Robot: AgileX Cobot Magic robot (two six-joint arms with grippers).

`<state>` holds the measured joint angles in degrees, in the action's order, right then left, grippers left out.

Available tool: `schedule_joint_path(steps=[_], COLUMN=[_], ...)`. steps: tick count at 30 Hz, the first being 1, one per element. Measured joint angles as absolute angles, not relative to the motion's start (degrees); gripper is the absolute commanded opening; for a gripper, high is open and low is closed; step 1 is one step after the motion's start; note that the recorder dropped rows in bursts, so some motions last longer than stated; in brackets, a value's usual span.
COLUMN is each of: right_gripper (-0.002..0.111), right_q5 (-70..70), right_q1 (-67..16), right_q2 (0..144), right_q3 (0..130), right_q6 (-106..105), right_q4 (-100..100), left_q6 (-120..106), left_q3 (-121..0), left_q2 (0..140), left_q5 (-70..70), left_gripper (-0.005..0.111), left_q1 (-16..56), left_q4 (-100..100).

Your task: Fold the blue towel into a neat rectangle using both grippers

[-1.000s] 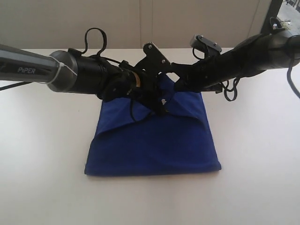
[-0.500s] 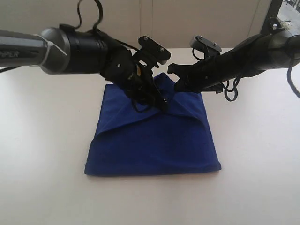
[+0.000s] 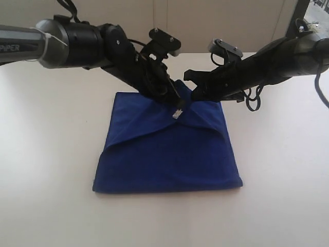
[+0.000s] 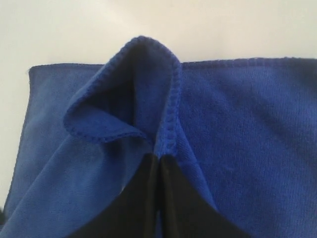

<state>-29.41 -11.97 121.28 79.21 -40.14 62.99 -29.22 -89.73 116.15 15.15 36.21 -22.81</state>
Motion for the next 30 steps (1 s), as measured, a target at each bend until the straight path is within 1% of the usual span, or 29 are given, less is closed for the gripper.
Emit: schedule_joint_path(steps=[2,3,4,9,14,17,30], right_gripper=[0.0,0.0,0.0,0.0,0.0,0.0,0.0], right_q5=[-29.4,-29.5,-29.9,-33.5,-41.5,-43.9,-43.5], right_q1=[-12.0,-12.0,-12.0,-12.0,-12.0,-12.0,-12.0], right_q2=[121.3,121.3,121.3,121.3,121.3,121.3,121.3], right_q3=[79.2,79.2,79.2,79.5,81.5,82.1,82.1], right_q6=[-40.1,-40.1,-40.2,-43.1,-48.2,-49.9,-51.2], right_q4=[63.0,62.9,62.9,62.9,62.9,62.8,61.9], left_q6=[-31.3,-32.2,-33.5,-35.8,-37.5,-37.9,-40.7], left_q3=[-89.7,-89.7,-89.7,-89.7,-89.7,-89.7,-89.7], left_q2=[118.1,118.8,119.4,120.0,120.0,120.0,122.0], left_q5=[15.1,15.1,15.1,15.2,15.3,15.8,13.1], left_gripper=[0.051,0.054,0.055,0.055,0.055,0.055,0.055], left_q1=[36.0,36.0,36.0,36.0,36.0,36.0,35.2], left_q4=[-22.9,-23.2,-23.7,-24.6,-24.6,-24.6,-24.1])
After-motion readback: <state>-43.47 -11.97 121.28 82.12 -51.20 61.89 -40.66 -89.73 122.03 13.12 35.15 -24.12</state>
